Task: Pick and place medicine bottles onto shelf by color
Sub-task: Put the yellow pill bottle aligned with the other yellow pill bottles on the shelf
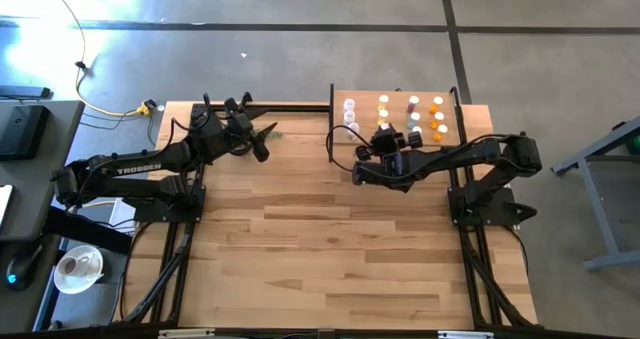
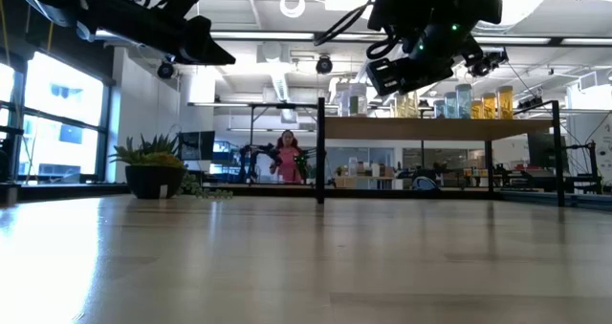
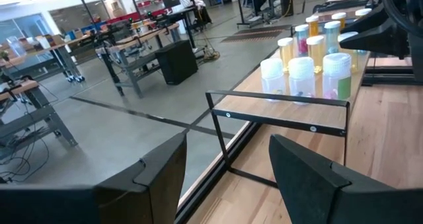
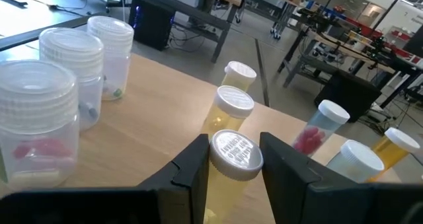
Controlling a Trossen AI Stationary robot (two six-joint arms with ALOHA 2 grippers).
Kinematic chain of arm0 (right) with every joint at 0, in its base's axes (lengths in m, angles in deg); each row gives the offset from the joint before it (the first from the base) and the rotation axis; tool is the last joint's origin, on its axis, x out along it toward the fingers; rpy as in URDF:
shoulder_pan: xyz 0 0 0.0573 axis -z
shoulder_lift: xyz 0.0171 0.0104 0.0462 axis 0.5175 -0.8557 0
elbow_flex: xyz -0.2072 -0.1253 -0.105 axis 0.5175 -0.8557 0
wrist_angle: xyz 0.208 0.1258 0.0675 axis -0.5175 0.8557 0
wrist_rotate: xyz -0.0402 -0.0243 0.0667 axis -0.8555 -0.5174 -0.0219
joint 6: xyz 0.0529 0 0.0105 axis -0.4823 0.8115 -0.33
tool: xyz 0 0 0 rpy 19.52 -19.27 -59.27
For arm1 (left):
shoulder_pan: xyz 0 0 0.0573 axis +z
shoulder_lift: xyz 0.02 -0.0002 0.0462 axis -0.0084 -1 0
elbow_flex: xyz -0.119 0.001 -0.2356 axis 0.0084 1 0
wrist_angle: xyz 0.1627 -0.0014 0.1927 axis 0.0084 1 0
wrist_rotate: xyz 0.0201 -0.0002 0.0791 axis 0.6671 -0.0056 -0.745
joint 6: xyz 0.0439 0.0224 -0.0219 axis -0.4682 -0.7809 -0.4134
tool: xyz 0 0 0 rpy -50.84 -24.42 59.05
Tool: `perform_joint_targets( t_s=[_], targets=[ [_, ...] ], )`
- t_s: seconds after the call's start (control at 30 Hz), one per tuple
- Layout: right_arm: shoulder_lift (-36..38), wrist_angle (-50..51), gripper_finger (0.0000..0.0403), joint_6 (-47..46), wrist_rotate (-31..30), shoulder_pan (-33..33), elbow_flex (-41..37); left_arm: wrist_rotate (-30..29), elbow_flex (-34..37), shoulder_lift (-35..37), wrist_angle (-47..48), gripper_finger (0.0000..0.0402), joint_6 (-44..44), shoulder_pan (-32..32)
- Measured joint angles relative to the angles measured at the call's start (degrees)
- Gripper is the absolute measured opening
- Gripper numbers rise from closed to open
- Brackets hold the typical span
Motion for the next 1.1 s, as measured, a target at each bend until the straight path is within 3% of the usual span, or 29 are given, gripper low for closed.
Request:
perform_joint_targets(
  t_s=[0.5, 0.8, 1.1],
  targets=[
    [0.0, 0.0, 0.0106, 0.0, 0.9, 0.0, 0.0, 0.0, 0.0, 0.0, 0.4, 0.0207, 0.0, 0.0],
    [0.0, 0.0, 0.0138, -1.4, 2.0, 0.0, 0.0, 0.0, 0.0, 0.0, 0.4, 0.0207, 0.1, 0.0],
    [0.0, -0.3, 0.0140, -1.5, 2.3, 0.0, 0.0, 0.0, 0.0, 0.0, 0.4, 0.0207, 0.0, 0.0]
  ],
)
